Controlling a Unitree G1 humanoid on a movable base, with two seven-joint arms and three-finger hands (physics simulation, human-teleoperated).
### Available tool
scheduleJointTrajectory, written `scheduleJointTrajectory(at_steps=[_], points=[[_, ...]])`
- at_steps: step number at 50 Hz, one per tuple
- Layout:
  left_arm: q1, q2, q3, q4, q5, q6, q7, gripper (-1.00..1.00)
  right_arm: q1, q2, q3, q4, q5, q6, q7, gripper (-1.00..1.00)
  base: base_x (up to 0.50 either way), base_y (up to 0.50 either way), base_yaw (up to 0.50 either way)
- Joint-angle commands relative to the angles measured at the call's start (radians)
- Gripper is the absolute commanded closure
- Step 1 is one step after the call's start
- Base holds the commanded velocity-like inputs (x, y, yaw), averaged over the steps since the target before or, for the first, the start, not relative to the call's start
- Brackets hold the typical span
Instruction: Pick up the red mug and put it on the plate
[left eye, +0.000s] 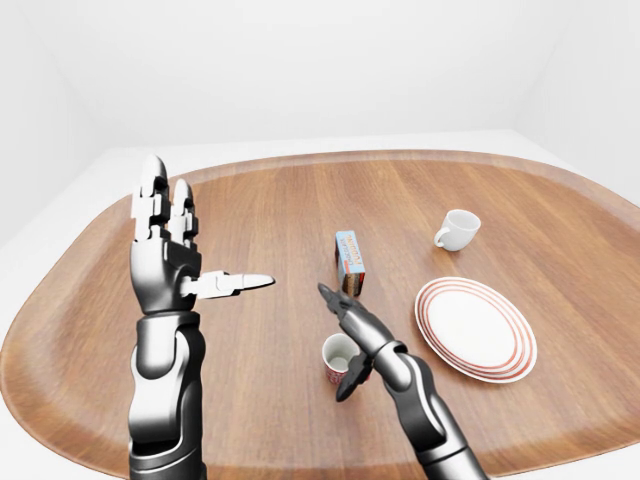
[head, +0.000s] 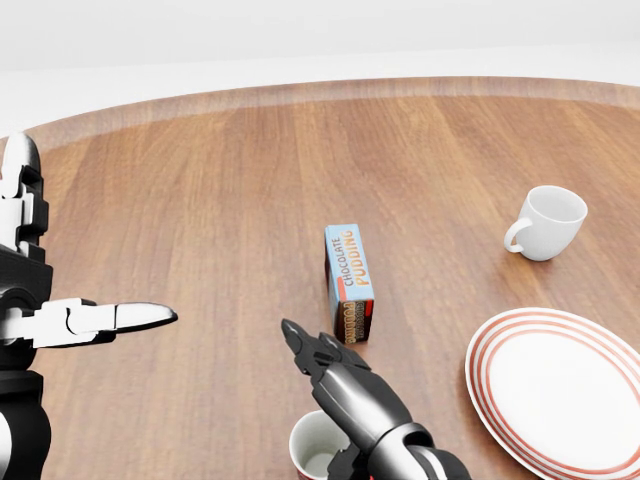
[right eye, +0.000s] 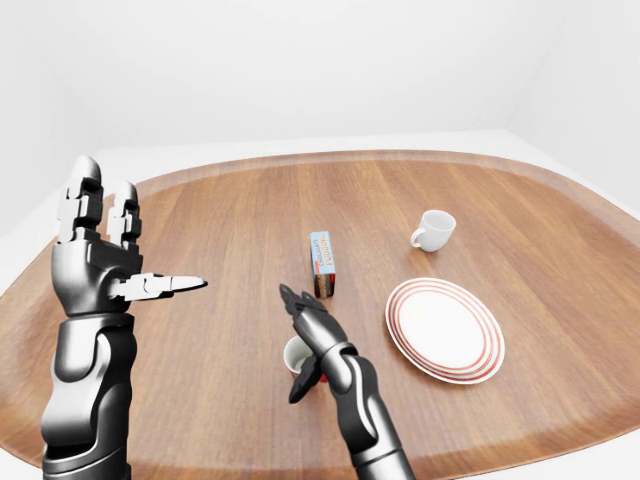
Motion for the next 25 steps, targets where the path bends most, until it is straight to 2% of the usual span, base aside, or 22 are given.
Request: scheduleJointTrajectory(at_steps=[1,8,25], points=[[0.000,0.001,0.002,0.005,0.000,0.000,-0.002,-1.00,-0.012,0.005,-0.004,0.042,-0.023,0.000,-0.029,-1.00,0.00,0.00,0.00],[0.002,0.001,0.000,0.008,0.001,0.000,-0.002,-1.00,-0.013,0.002,-0.001,0.081,-0.066,0.000,-0.072,-1.00,0.00,0.00,0.00],[-0.001,0.000,-0.002,0.010,0.003,0.000,0.000,-1.00,0.006,0.016,0.021,0.129,-0.071,0.000,-0.106,-1.00,0.00,0.00,0.00]])
